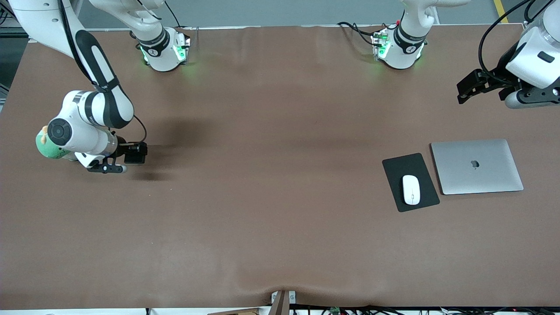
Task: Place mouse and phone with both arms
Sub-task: 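Carry the phone with the right gripper toward the green plush toy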
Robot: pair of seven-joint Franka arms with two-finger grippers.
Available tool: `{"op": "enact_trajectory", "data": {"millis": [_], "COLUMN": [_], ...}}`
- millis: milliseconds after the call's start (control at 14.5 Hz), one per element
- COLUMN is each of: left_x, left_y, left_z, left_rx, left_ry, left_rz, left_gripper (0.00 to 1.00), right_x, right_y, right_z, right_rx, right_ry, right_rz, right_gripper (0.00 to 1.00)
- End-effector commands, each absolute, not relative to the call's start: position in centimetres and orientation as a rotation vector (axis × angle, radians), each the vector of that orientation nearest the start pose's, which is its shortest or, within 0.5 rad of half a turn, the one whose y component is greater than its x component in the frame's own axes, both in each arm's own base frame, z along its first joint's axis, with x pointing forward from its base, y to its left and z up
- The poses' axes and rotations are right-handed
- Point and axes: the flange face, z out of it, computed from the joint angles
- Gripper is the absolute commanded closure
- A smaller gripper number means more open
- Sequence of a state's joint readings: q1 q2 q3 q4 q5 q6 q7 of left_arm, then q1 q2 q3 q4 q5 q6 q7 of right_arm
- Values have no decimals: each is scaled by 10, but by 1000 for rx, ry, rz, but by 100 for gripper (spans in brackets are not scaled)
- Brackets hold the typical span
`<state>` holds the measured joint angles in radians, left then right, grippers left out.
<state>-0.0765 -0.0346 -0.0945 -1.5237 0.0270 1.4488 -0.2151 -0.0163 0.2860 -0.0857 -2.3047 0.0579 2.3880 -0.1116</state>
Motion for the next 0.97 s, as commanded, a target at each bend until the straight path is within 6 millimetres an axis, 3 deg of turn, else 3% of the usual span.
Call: {"op": "enact_trajectory", "data": {"millis": [0, 414, 690, 759, 828, 897], "left_x": [519, 519, 519, 520, 520, 520], "left_y": [-91, -95, -91, -91, -90, -89], "left_z": [662, 661, 665, 665, 665, 665], "left_rx": [-3127, -3127, -3130, -3130, -3130, -3130], "left_ry": [-63, -51, -63, -63, -66, -68], "left_rz": [38, 38, 24, 24, 24, 24], "left_gripper": [0, 0, 0, 0, 0, 0], "right_x": [477, 451, 439, 439, 440, 441], "right_y": [-67, -90, -90, -91, -90, -90], "right_z": [205, 186, 174, 173, 173, 173], "right_rx": [-3096, -3095, -3095, -3095, -3093, -3093], "right_ry": [-12, -68, -60, -58, -60, -53], "right_rz": [268, 229, 237, 239, 243, 248], "right_gripper": [100, 100, 100, 94, 50, 1]}}
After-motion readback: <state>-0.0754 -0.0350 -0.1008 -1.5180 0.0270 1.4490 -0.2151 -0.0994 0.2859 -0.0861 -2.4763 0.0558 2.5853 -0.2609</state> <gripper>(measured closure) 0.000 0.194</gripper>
